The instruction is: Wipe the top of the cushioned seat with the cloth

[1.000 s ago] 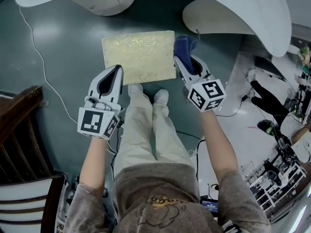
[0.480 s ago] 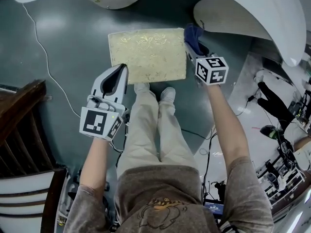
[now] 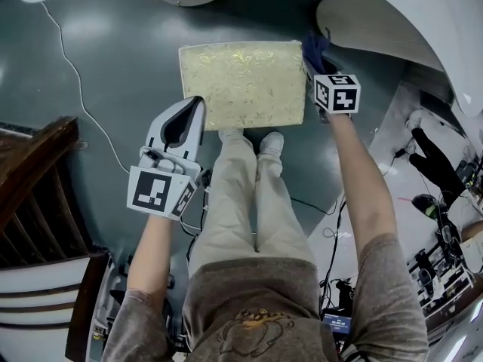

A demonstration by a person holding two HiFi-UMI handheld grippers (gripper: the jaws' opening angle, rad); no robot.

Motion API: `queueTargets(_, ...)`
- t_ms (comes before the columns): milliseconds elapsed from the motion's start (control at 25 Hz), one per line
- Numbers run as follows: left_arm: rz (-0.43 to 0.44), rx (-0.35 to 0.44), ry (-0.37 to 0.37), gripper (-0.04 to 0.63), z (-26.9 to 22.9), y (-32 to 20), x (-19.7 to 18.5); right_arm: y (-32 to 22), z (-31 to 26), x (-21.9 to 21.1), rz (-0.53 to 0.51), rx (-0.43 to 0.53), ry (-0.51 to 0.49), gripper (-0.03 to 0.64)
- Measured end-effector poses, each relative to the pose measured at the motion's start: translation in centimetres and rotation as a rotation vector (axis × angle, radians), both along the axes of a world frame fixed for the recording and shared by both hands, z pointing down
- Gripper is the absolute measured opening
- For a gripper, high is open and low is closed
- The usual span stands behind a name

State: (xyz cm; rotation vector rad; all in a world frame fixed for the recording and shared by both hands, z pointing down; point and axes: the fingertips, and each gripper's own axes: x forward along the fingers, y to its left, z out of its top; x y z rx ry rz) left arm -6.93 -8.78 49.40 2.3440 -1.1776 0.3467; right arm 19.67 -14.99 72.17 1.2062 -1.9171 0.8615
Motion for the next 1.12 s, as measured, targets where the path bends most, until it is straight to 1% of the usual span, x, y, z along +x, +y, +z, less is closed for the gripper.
queueTargets(200,-0.017,-0.007,0.005,0.018,0.3,-0.3,-0.5,-0.1,0.3,-1.1,-0.013,-0.017,-0.004,0.114)
queueTargets(360,-0.023,-0.009,0.008,0.018,0.5,-0.3,-0.6,-0.1,0.0,-3.3,-0.053,-0.026,-0.038,0.114)
queueTargets(680,-0.046,-0.017,0.003,0.018,0.7,0.1,-1.8,0.2,-0.4,-10.5,-0.156,-0.041,-0.123,0.112)
queueTargets(920,-0.084,-0.022,-0.008,0.018,0.7,0.5,-3.6,0.4,-0.6,-16.5,-0.237,-0.054,-0.165,0.112)
queueTargets(1120,-0.118,-0.03,-0.012,0.018,1.1,0.9,-5.1,0.8,-0.4,-19.9,-0.273,-0.072,-0.184,0.112)
